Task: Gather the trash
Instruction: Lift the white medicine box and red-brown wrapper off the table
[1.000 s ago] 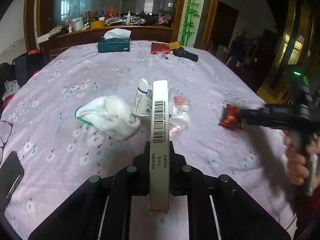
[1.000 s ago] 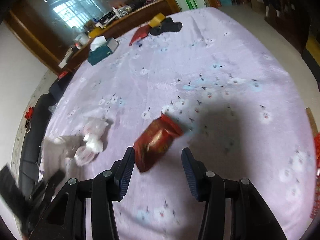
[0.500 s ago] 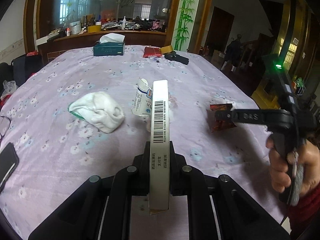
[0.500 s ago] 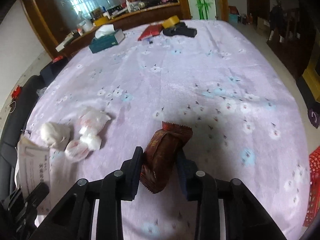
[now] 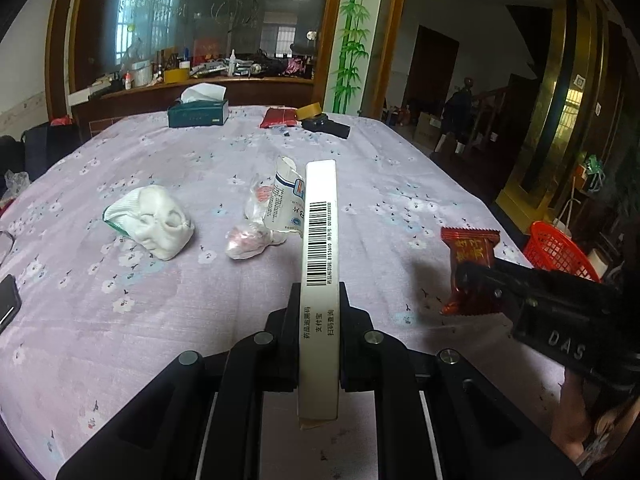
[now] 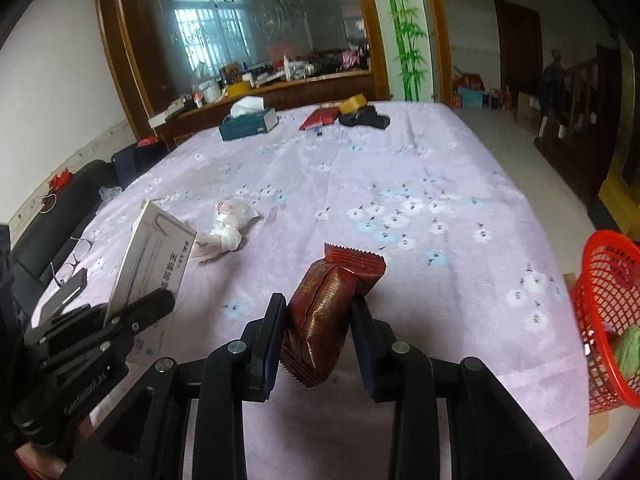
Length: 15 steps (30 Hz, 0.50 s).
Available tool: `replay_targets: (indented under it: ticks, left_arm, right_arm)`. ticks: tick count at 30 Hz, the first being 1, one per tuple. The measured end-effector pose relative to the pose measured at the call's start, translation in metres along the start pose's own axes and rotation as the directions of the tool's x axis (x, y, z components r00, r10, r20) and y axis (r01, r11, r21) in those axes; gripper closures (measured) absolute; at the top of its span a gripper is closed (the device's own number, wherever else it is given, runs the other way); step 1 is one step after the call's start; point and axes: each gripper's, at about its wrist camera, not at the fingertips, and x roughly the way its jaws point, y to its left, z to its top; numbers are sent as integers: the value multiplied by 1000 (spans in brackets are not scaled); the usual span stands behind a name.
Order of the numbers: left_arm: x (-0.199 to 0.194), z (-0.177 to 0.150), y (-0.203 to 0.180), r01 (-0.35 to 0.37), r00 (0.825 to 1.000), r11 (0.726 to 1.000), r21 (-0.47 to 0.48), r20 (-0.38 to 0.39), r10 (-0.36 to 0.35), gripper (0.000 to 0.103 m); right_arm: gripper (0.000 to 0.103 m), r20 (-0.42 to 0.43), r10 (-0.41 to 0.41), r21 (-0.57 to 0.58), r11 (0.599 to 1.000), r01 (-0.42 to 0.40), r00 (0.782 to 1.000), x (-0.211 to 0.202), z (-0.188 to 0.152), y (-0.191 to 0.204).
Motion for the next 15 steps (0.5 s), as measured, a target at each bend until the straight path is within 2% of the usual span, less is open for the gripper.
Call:
replay_targets:
  ticks: [4,10,15]
  left_arm:
    - [3,-3,-8,-26,1000,1000,18,-10,26,91]
    - [5,-10,-14,-67,998,997,33,-9,68,91]
    - [7,-11,-20,-72,997,996,52,-13,73,91]
  right_arm:
    - [68,-15,-1,29,1000,1,1000,0,-8,-9]
    - [68,6,6,34,999,-6,1000,-11,-13,-11]
    - [68,6,8,28,1000,-8,1000,-16,-18,-9]
